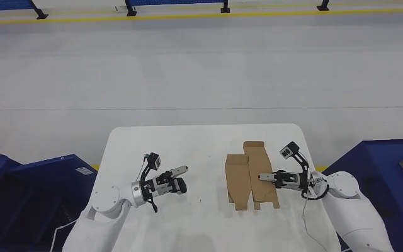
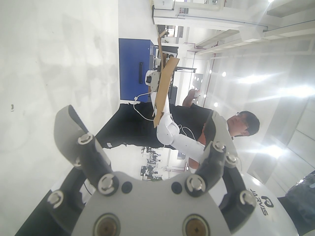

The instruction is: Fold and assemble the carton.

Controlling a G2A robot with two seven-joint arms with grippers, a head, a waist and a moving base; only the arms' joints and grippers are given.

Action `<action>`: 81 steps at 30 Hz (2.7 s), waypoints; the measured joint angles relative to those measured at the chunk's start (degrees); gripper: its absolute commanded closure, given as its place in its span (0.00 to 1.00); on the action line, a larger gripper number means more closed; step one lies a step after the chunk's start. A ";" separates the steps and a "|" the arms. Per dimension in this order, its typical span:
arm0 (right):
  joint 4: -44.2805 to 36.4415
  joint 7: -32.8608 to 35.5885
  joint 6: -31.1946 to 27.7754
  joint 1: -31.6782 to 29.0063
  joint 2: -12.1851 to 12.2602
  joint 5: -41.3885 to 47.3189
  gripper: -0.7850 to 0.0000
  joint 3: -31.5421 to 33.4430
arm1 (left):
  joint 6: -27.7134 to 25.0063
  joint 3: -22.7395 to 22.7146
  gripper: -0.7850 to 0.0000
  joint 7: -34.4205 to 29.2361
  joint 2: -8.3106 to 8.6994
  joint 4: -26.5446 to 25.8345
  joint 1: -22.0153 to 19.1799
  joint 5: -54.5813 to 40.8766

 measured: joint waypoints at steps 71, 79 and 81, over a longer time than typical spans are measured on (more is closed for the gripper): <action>-44.85 -51.68 52.91 -3.14 -0.90 96.11 1.00 -7.33 | 0.00 0.00 0.00 0.00 0.00 0.00 0.00 0.00; -46.00 -30.63 16.46 -5.70 -1.06 41.72 1.00 2.74 | 0.00 0.00 0.00 0.00 0.00 0.00 0.00 0.00; -47.26 -28.75 11.96 -6.53 -0.95 32.67 1.00 4.05 | 0.00 0.00 0.00 0.00 0.00 0.00 0.00 0.00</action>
